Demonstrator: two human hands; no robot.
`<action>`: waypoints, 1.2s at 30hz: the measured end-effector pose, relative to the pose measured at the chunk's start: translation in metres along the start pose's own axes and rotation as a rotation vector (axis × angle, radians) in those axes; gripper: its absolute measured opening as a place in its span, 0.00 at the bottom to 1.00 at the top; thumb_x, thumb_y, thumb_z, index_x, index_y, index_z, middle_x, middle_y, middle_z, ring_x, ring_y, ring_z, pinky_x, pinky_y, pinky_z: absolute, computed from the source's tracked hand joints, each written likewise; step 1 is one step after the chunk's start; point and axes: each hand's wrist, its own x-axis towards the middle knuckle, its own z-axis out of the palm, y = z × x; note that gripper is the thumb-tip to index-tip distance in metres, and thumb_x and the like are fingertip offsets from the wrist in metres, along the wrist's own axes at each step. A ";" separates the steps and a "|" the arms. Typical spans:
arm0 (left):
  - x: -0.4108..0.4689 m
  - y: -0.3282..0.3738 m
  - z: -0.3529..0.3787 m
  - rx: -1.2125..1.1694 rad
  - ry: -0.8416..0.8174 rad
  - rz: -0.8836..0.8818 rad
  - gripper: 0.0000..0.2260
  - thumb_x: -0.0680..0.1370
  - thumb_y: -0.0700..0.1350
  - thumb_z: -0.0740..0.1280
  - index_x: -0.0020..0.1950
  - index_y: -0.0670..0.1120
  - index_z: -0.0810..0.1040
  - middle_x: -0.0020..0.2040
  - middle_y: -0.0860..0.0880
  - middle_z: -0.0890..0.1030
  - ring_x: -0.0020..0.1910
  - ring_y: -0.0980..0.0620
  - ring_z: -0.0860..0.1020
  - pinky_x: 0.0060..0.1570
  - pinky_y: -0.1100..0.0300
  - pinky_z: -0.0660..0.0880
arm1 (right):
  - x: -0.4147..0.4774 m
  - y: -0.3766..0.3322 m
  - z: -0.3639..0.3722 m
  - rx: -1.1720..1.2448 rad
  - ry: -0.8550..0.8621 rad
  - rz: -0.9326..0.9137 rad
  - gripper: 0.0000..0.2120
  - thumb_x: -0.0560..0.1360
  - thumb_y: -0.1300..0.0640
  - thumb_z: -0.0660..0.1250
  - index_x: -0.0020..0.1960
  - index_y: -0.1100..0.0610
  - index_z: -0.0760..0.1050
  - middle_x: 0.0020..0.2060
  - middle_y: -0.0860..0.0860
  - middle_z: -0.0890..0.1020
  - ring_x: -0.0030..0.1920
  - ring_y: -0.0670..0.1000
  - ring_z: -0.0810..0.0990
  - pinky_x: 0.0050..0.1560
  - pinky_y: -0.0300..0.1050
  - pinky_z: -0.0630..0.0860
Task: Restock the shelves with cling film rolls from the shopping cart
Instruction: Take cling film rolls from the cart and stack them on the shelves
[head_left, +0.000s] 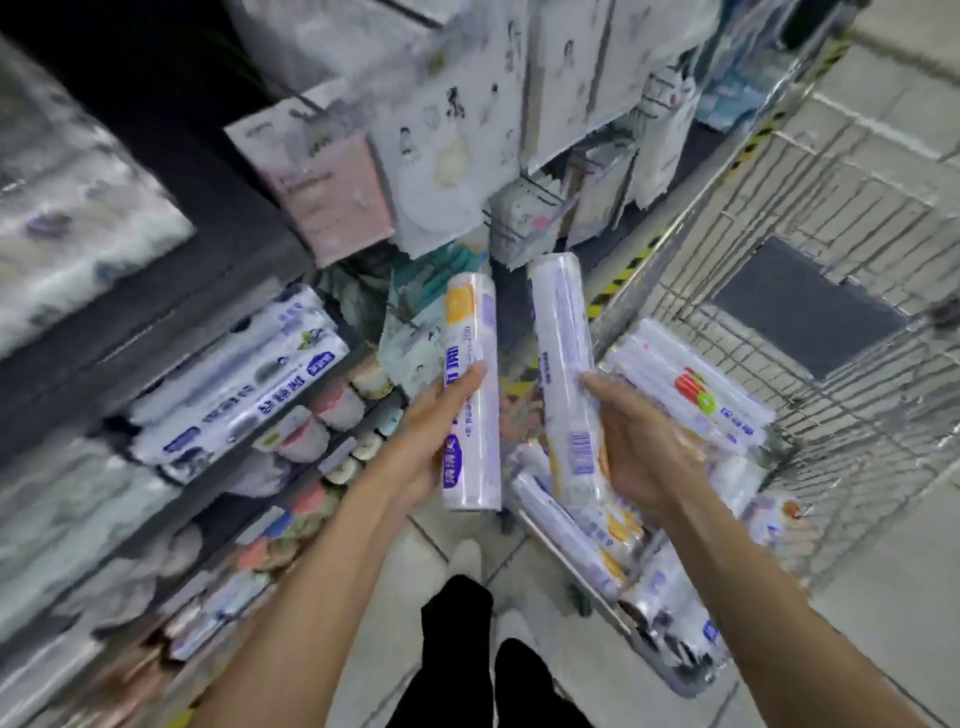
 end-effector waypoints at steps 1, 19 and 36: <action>-0.018 0.004 -0.011 -0.035 0.033 0.034 0.11 0.78 0.49 0.63 0.54 0.44 0.75 0.34 0.48 0.81 0.28 0.53 0.79 0.30 0.62 0.77 | 0.001 0.003 0.020 -0.030 -0.030 0.029 0.14 0.59 0.57 0.76 0.44 0.60 0.82 0.34 0.54 0.83 0.32 0.51 0.81 0.35 0.42 0.79; -0.403 0.002 -0.290 -0.299 0.799 0.576 0.13 0.77 0.52 0.64 0.56 0.44 0.75 0.37 0.49 0.83 0.31 0.52 0.80 0.32 0.60 0.77 | -0.090 0.210 0.427 -0.496 -0.758 0.136 0.13 0.66 0.56 0.74 0.46 0.60 0.75 0.33 0.53 0.81 0.29 0.50 0.79 0.29 0.41 0.77; -0.642 0.050 -0.580 0.236 1.162 0.689 0.06 0.78 0.49 0.66 0.53 0.53 0.72 0.49 0.51 0.81 0.45 0.55 0.81 0.45 0.59 0.77 | -0.158 0.389 0.738 -0.486 -0.980 0.041 0.15 0.66 0.52 0.70 0.49 0.58 0.74 0.35 0.53 0.80 0.31 0.50 0.78 0.32 0.41 0.76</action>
